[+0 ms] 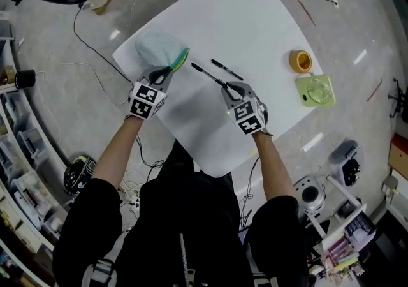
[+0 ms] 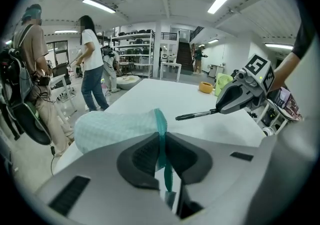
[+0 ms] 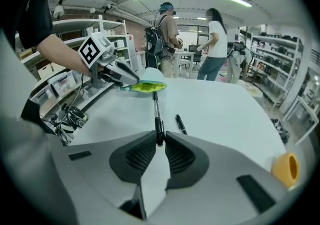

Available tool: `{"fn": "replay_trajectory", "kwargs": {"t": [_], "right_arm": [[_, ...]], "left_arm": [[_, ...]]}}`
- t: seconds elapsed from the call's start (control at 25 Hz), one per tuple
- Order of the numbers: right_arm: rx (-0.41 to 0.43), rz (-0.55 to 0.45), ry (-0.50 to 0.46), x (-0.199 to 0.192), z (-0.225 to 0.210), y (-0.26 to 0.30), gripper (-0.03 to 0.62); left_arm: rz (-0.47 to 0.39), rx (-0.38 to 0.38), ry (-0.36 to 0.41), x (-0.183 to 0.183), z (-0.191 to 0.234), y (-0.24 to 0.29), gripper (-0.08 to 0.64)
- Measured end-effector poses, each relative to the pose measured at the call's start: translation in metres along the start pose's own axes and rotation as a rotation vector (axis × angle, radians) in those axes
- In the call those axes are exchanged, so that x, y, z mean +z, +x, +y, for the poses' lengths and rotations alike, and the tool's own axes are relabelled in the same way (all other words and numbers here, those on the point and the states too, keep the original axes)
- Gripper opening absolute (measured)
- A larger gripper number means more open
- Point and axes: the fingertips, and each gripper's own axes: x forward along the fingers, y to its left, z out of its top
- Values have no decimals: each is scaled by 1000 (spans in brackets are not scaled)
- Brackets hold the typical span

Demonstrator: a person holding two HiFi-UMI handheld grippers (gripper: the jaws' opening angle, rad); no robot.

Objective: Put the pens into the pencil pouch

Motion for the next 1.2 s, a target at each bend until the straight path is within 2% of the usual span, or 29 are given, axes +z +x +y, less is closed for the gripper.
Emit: {"fn": "replay_trajectory", "kwargs": {"t": [0.24,0.52,1.2], "right_arm": [[35,-6,39,18,11,23,66],[37,2,99,40,16,46,66],[76,-69,84,98,33,82,67]], "left_arm": [[-14,-13,2,4,-6,3,51],[-12,-34,-3,1,-6,5,51],[-36,-92,-20,5,-7,-4,51]]}}
